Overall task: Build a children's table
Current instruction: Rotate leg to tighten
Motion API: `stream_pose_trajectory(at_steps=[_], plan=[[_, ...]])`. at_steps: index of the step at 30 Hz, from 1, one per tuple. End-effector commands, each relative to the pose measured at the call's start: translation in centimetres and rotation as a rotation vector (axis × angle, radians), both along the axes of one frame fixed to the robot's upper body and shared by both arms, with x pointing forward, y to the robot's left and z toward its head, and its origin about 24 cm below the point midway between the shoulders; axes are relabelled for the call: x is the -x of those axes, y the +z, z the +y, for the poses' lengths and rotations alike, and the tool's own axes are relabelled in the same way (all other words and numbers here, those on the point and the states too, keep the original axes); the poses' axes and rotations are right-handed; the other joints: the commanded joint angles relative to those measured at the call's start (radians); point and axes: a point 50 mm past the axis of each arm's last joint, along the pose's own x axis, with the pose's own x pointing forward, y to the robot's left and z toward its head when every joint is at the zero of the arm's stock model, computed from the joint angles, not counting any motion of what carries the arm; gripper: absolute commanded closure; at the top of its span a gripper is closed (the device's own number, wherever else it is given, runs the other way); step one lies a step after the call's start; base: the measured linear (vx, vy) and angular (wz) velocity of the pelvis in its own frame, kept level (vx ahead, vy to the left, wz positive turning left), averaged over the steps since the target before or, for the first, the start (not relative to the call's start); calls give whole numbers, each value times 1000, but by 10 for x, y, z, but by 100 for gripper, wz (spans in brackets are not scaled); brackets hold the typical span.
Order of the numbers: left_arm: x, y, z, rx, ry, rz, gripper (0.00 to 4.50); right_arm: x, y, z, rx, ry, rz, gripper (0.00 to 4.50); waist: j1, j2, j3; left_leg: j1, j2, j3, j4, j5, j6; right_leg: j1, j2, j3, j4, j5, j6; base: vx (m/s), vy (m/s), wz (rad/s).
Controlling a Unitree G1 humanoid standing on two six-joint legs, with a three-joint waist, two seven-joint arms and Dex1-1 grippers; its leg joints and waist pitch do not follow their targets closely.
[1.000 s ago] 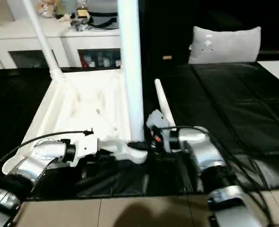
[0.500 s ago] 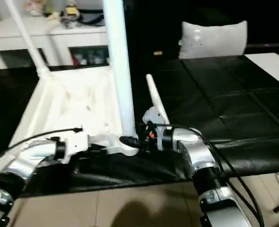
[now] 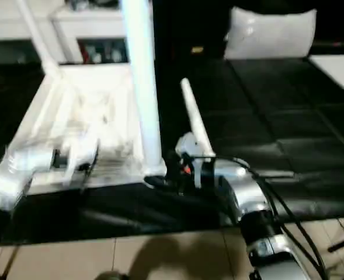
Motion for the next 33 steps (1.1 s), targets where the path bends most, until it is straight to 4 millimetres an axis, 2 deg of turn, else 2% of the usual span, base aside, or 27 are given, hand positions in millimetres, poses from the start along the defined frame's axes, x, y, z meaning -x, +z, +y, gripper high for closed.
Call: stream_pose_trajectory(at_steps=[1, 2, 4, 9, 10, 11, 12, 14, 15, 17, 18, 19, 20, 21, 22, 23, 24, 25, 26, 27, 28, 29, 30, 31, 32, 33], plan=[[7, -1, -4, 77, 52, 27, 228, 5, 6, -4, -22, -32, -36, 0, -4, 5, -56, 23, 16, 4, -49, 19, 66, 57, -39, 36, -47, 375, -235, 0, 0, 0], [7, -1, -4, 77, 52, 27, 217, 5, 6, -4, -22, -32, -36, 0, -5, 4, -54, 25, 20, 2, -52, -2, 60, 57, -42, 37, -52, 352, -227, 0, 0, 0], [9, 2, -7, 177, 175, 42, 212, 11, 11, -8, -56, -79, -46, 0, -10, 4, -51, 28, 22, 4, -57, -36, 49, 59, -42, 42, -61, 305, -221, 0, 0, 0], [9, 0, -7, 228, 246, 48, 212, 15, 14, -9, -74, -95, -44, 0, -10, 2, -43, 29, 21, 5, -66, -101, 34, 55, -43, 46, -76, 163, -211, 0, 0, 0], [11, -7, -6, 213, 267, 65, 212, 20, 13, -11, -73, -103, -45, 0, -10, -2, -37, 29, 23, 5, -71, -124, 25, 56, -45, 49, -82, 108, -199, 0, 0, 0], [12, -14, -5, 175, 272, 76, 212, 23, 12, -13, -67, -108, -44, 0, -9, 0, -37, 29, 23, 4, -71, -130, 22, 54, -46, 50, -82, 93, -195, 0, 0, 0], [11, -21, -2, 127, 272, 78, 212, 25, 11, -15, -60, -113, -44, 0, -11, 0, -30, 31, 23, 5, -78, -166, 17, 52, -45, 52, -91, 33, -179, 0, 0, 0], [8, -25, 1, 72, 274, 71, 212, 26, 10, -16, -52, -119, -45, 0, -11, 0, -29, 36, 22, 4, -84, -214, -1, 53, -47, 56, -98, -55, -154, 0, 0, 0], [7, -26, 2, 59, 276, 66, 212, 26, 10, -16, -49, -121, -45, 0, -11, 5, -30, 35, 21, 2, -85, -212, -6, 53, -48, 57, -98, -58, -152, 0, 0, 0], [1, -24, 3, 81, 323, 71, 212, 24, 9, -17, -31, -168, -51, 0, -15, 2, -34, 32, 19, 1, -80, -156, -11, 53, -42, 59, -90, 27, -162, 0, 0, 0], [1, -24, 3, 81, 323, 71, 212, 24, 9, -17, -31, -168, -51, 0, -15, 2, -34, 32, 19, 1, -80, -156, -11, 53, -42, 59, -90, 27, -162, 0, 0, 0], [0, -23, 3, 101, 340, 70, 212, 24, 9, -17, -31, -184, -54, 0, -14, 4, -39, 35, 17, 2, -73, -114, -11, 50, -40, 59, -82, 111, -181, 0, 0, 0], [0, -19, 1, 151, 378, 70, 212, 24, 10, -17, -34, -226, -58, 0, -15, 16, -39, 34, 15, 3, -69, -99, -12, 49, -38, 59, -77, 158, -191, 0, 0, 0], [0, -19, 1, 151, 378, 70, 212, 24, 10, -17, -34, -226, -58, 0, -15, 10, -38, 33, 15, 4, -68, -94, -12, 51, -38, 59, -78, 179, -191, 0, 0, 0], [4, -19, 0, 200, 413, 83, 212, 29, 11, -16, -55, -248, -50, 0, -14, 8, -41, 30, 13, 5, -65, -73, -3, 57, -38, 59, -73, 230, -195, 0, 0, 0], [10, -21, 0, 268, 478, 99, 212, 36, 12, -16, -77, -271, -41, 0, -14, 9, -41, 31, 15, 5, -64, -64, -2, 57, -37, 59, -71, 253, -195, 0, 0, 0], [10, -21, 0, 268, 478, 99, 212, 36, 12, -16, -77, -271, -41, 0, -14, 9, -41, 31, 15, 5, -64, -64, -2, 57, -37, 59, -71, 253, -195, 0, 0, 0], [15, -23, 0, 311, 525, 111, 212, 42, 13, -16, -89, -287, -33, 0, -14, 6, -40, 31, 12, 6, -63, -74, 14, 55, -35, 59, -74, 252, -189, 0, 0, 0], [19, -25, 1, 358, 590, 109, 212, 48, 14, -18, -92, -317, -38, 0, -13, 5, -42, 28, 16, 6, -62, -68, 17, 59, -37, 59, -75, 251, -181, 0, 0, 0], [24, -27, 3, 397, 668, 100, 212, 51, 16, -22, -89, -369, -59, 0, -13, -1, -40, 28, 15, 7, -63, -67, 22, 57, -36, 59, -78, 249, -176, 0, 0, 0], [31, -27, 2, 437, 755, 73, 212, 54, 20, -29, -83, -451, -99, 0, -13, 2, -38, 27, 15, 7, -63, -69, 23, 55, -35, 59, -80, 238, -168, 0, 0, 0], [32, -27, 1, 446, 771, 66, 212, 55, 21, -30, -82, -470, -109, 0, -14, 5, -29, -11, -6, -19, -83, -91, 98, 78, -44, 10, -88, 190, -140, 0, 0, 0], [37, -25, -2, 474, 811, 46, 212, 56, 25, -34, -80, -531, -141, 0, -17, 2, -31, -19, -18, -38, -74, -113, 169, 85, -60, -14, -107, 97, -143, -22, -7, 24], [41, -23, -6, 505, 839, 24, 212, 58, 28, -35, -86, -565, -159, 0, -24, 15, -32, -21, -17, -46, -77, -115, 191, 90, -58, -30, -109, 55, -153, -14, -7, 49], [42, -22, -8, 520, 851, 24, 212, 59, 29, -35, -88, -583, -166, 0, -37, 18, -30, -16, -11, -76, -73, -108, 212, 88, -42, -46, -113, 24, -177, -14, -7, 49], [44, -23, -10, 521, 878, 30, 212, 60, 31, -36, -93, -614, -168, 0, -41, 30, -29, -15, -7, -96, -77, -118, 211, 91, -28, -55, -102, 11, -193, -19, -21, 52]])
